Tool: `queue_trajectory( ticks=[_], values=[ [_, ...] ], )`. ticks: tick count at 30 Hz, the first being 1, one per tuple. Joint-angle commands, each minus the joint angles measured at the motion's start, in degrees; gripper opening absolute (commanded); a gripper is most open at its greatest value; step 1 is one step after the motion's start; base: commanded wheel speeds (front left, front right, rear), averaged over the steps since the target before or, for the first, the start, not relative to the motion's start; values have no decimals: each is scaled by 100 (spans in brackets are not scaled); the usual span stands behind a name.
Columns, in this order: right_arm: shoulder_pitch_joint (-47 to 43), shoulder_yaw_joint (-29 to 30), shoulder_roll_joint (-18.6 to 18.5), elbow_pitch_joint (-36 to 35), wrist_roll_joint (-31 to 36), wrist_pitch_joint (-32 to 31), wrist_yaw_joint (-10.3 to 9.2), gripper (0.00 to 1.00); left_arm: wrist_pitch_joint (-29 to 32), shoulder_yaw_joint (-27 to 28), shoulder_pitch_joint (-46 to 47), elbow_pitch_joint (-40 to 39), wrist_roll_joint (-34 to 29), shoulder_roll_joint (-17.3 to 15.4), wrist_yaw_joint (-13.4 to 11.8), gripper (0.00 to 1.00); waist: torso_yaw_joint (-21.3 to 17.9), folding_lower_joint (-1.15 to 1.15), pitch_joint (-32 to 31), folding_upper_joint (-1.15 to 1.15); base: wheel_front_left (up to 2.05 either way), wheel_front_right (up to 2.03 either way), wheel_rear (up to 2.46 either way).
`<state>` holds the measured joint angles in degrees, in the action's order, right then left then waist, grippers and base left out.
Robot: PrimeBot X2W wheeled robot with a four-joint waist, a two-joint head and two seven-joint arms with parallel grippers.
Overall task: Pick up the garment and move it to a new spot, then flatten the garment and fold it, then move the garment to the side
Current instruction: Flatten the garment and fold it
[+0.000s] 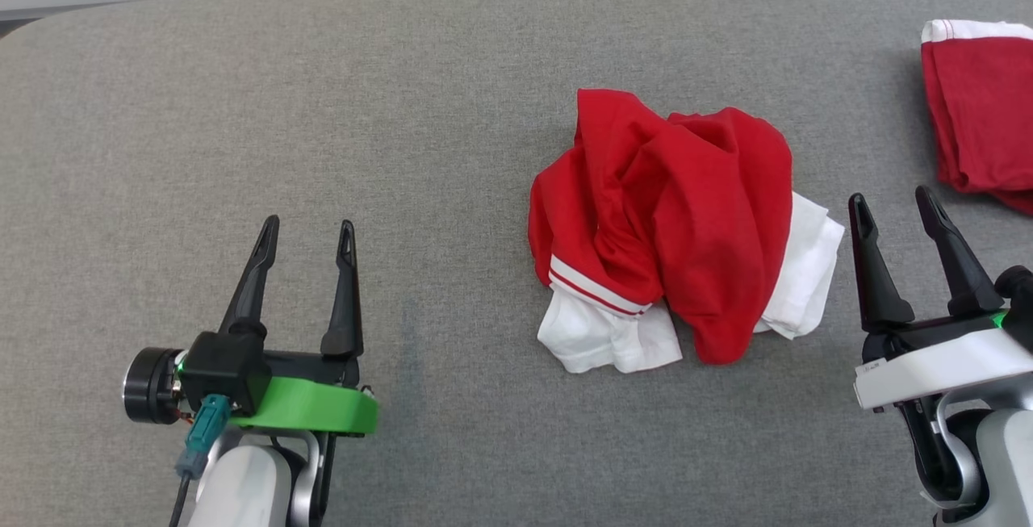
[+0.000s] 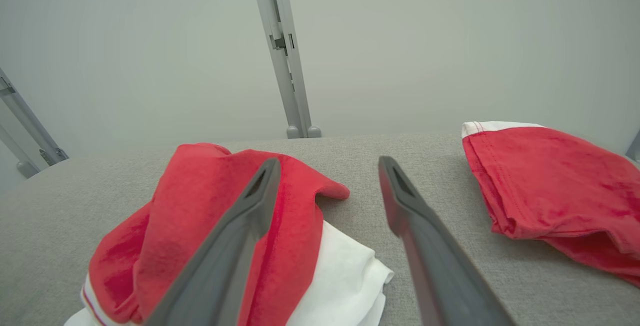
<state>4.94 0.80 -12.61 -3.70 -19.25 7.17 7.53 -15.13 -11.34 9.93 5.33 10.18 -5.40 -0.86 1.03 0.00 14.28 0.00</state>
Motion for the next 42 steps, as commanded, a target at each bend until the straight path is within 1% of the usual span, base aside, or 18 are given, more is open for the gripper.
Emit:
queue_trajectory(
  ticks=[1, 7, 11, 14, 18, 20, 23, 26, 27, 28, 32, 35, 38, 42],
  values=[
    [-17, -10, -3, 23, 26, 21, -8, 100, 0, -14, -96, -20, -6, 4, -19, 100, 2, 0, -9, 0, 0, 0, 0],
    [-34, -6, -16, 36, 4, -23, -8, 100, 46, -177, -76, -84, -43, 25, 42, 100, 4, 0, -15, 0, 0, 0, 0],
    [-45, 19, -18, 13, 9, -45, -9, 100, 274, -741, 16, -179, -100, 97, 327, 100, 9, 0, 56, 0, 0, 0, 0],
    [-8, 28, -24, -11, 24, -72, -9, 100, 484, -1197, 74, -138, -27, 153, 494, 100, -10, 0, 133, 0, 0, 0, 0],
    [81, 17, -2, -18, 17, -81, -9, 100, 812, -1854, 109, 108, 213, 212, 646, 100, -91, 0, 248, 0, 0, 0, 0],
    [111, -4, 16, -15, 16, -84, -9, 100, 944, -2081, 165, 340, 282, 216, 679, 100, -136, 0, 303, 0, 0, 0, 0],
    [138, -41, 32, -1, -3, -82, -9, 100, 985, -2267, 287, 761, 512, 232, 703, 100, -212, 0, 377, 0, 0, 0, 0],
    [147, -29, 35, 25, -16, -62, -8, 100, 900, -2277, 444, 1119, 736, 238, 702, 100, -258, 0, 408, 0, 0, 0, 0],
    [145, -14, 28, 38, -18, -47, -8, 100, 859, -2286, 523, 1244, 840, 239, 681, 60, -269, 0, 416, 0, 0, 0, 0],
    [153, -13, 30, 46, -23, -48, -8, 100, 847, -2296, 561, 1336, 984, 240, 691, 0, -283, 0, 425, 0, 0, 0, 0],
    [150, 12, 54, 47, -14, -43, -9, 100, 761, -2336, 809, 1734, 1124, 239, 711, 0, -312, 0, 440, 0, 0, 0, 0],
    [118, 83, 91, 30, 14, -38, -9, 100, 566, -2218, 928, 1849, 1148, 205, 584, 0, -307, 0, 436, 0, 0, 0, 0],
    [61, 155, 131, 49, 26, -44, -9, 100, 401, -1951, 958, 1747, 1122, -7, 340, 0, -293, 0, 416, 0, 0, 0, 0],
    [3, 240, 156, 89, 27, -46, -8, 100, 348, -1505, 832, 1304, 1060, -471, -77, 0, -247, 0, 386, 0, 0, 0, 0]
  ],
)
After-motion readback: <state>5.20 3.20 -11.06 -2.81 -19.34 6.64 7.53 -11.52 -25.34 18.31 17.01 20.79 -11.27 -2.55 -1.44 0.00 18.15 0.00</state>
